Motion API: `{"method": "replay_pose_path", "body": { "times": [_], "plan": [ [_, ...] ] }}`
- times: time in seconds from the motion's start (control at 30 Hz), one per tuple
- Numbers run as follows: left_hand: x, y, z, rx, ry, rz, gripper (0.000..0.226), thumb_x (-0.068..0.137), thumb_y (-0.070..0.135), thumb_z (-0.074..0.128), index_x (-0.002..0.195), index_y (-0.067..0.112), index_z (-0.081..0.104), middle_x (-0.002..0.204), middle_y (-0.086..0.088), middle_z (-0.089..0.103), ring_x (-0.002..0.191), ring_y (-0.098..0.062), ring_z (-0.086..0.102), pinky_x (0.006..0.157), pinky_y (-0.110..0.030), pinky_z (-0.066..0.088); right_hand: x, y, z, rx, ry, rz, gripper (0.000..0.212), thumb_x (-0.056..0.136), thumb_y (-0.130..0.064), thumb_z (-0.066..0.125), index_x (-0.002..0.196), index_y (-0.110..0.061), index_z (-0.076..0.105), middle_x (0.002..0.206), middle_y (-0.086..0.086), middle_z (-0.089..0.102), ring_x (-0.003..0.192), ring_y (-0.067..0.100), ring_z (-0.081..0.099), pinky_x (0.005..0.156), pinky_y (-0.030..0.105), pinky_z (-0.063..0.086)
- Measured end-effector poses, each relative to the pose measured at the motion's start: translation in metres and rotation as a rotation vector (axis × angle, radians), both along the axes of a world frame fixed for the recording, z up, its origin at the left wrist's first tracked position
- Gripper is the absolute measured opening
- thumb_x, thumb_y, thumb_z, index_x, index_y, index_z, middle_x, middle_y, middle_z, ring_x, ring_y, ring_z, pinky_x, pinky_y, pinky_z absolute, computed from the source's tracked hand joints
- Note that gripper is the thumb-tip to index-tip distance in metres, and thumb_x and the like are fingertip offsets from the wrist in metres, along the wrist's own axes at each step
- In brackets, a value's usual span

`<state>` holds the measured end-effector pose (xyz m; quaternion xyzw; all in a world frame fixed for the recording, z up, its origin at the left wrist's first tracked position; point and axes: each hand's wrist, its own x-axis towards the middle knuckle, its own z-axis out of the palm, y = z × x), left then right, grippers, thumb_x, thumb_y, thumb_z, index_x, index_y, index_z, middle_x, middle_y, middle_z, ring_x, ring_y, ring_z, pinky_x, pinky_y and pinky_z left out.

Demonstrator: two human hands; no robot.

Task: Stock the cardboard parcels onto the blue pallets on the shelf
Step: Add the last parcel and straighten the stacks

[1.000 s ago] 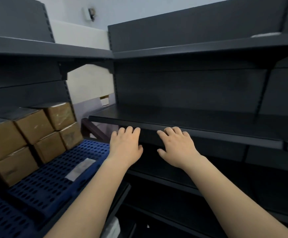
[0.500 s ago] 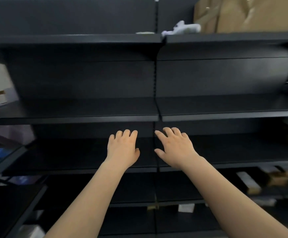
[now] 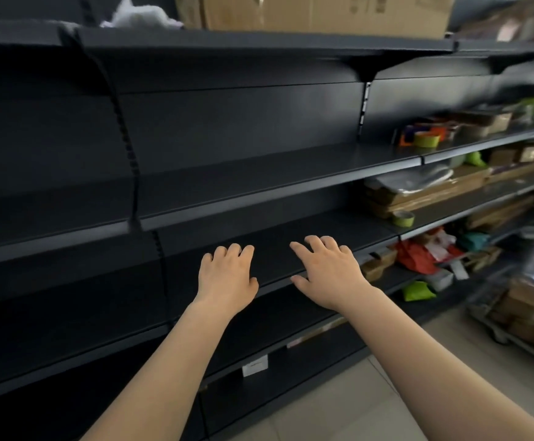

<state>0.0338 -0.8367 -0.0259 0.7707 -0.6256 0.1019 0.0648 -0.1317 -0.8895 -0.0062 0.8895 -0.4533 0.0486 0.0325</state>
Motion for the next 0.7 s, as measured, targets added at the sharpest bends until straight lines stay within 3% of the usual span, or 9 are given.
{"method": "replay_pose_path", "body": {
  "times": [0.4,0.7],
  "plan": [
    [-0.070,-0.174,-0.050,0.074,0.068,-0.155,0.059,0.091,0.037,0.049,0.143,0.021,0.025,0.137,-0.002,0.043,0.123,-0.022,0.043,0.099,-0.037,0.036,-0.075,-0.159,-0.045,0.085,0.031,-0.148,0.066,0.093,-0.046,0.045,0.149,-0.025,0.017,0.151,0.005,0.027,0.137,0.030,0.026,0.106,0.043,0.032],
    [-0.128,-0.256,-0.107,0.217,0.060,-0.182,0.051,0.090,0.037,0.050,0.136,0.020,0.034,0.132,-0.002,0.047,0.119,-0.023,0.046,0.094,-0.036,0.038,-0.132,-0.244,-0.108,0.218,0.071,-0.160,0.065,0.092,-0.046,0.046,0.147,-0.024,0.021,0.147,0.005,0.033,0.133,0.029,0.032,0.102,0.042,0.034]
  ]
}}
